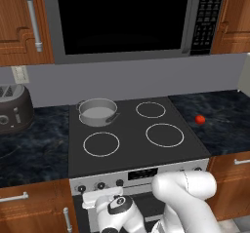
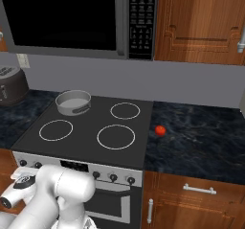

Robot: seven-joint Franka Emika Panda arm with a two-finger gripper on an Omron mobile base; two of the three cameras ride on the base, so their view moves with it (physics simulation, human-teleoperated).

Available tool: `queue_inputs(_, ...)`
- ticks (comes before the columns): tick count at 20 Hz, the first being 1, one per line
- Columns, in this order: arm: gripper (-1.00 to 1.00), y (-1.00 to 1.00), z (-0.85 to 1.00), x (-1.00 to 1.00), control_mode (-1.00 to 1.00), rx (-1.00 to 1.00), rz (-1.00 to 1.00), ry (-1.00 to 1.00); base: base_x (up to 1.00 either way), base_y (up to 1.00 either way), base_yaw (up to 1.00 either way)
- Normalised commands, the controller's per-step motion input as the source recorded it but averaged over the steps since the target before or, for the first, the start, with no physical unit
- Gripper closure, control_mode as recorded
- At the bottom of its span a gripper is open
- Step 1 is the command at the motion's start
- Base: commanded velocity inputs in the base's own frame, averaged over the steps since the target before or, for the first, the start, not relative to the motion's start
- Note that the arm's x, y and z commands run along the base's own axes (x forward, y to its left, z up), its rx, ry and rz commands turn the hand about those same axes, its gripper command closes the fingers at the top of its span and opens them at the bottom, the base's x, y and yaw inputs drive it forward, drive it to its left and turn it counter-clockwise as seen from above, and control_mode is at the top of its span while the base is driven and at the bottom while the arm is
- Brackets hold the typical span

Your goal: Turn on the burner for the pot on the stove. Wait thirty seconds for the pot to heat up. Then add the tomato to the pot.

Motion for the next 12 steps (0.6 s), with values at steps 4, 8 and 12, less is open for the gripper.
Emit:
queue_inputs(4,1.0,0.02,0.0,0.0,-1.0,-0.01,0.0,0.0,0.0,0.0,0.0)
queue_inputs(8,1.0,0.0,0.0,0.0,-1.0,-0.02,0.0,0.0,0.0,0.0,0.0)
queue_inputs(12,1.0,0.0,0.0,0.0,-1.0,-0.07,0.01,0.0,0.0,0.0,0.0)
